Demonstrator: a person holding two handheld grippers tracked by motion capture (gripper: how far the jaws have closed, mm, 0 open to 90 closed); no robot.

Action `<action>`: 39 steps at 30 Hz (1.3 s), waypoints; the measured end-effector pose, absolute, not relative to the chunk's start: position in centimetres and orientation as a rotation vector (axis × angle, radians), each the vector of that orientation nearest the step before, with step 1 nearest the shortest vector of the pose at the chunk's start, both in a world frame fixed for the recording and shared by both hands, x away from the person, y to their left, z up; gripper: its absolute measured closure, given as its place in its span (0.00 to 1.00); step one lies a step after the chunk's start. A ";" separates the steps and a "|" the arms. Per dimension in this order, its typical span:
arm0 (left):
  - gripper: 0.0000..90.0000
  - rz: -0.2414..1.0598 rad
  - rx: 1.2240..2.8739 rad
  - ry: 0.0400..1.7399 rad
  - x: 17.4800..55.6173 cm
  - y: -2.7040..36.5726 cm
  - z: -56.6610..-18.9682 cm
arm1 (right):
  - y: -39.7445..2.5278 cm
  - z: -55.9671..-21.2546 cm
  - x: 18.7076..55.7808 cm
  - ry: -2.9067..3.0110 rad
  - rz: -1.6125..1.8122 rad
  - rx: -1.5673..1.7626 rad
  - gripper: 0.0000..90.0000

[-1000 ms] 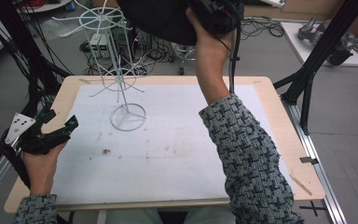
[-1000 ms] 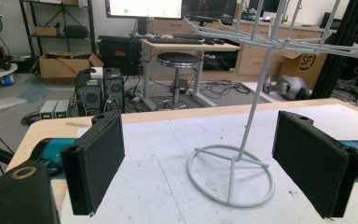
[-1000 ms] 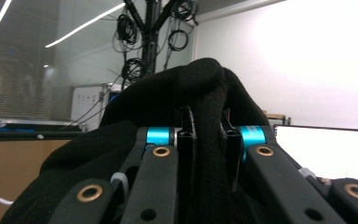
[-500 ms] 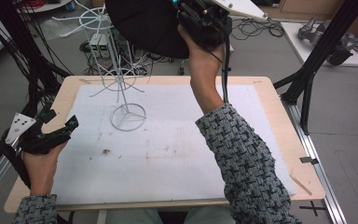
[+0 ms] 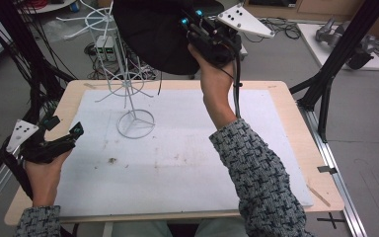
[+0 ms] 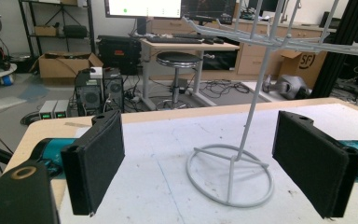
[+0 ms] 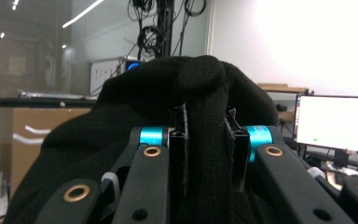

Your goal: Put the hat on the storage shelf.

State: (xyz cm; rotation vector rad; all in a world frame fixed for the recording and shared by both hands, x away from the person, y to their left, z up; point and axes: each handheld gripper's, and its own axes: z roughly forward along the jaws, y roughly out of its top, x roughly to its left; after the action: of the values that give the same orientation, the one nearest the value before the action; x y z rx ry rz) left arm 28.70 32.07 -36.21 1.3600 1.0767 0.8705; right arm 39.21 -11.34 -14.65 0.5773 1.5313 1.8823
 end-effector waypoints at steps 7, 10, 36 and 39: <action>0.19 0.870 1.359 1.076 28.7 32.0 -36.2 | -11.5 -16.2 39.7 1.569 1.870 0.604 0.83; 0.19 0.870 1.361 1.077 28.7 32.0 -36.2 | -11.6 -16.6 39.9 1.582 1.867 0.612 0.82; 0.19 0.871 1.360 1.075 28.7 32.0 -36.2 | -11.4 -20.0 41.0 1.775 1.750 0.710 0.74; 0.19 0.870 1.364 1.075 28.7 32.0 -36.2 | -11.3 -20.6 41.2 1.791 1.744 0.718 0.73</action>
State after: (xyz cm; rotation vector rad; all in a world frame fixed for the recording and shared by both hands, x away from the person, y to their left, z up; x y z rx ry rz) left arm 28.71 31.96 -36.22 1.3637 1.0753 0.8705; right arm 41.16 -11.33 -20.56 0.7176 1.7912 1.7444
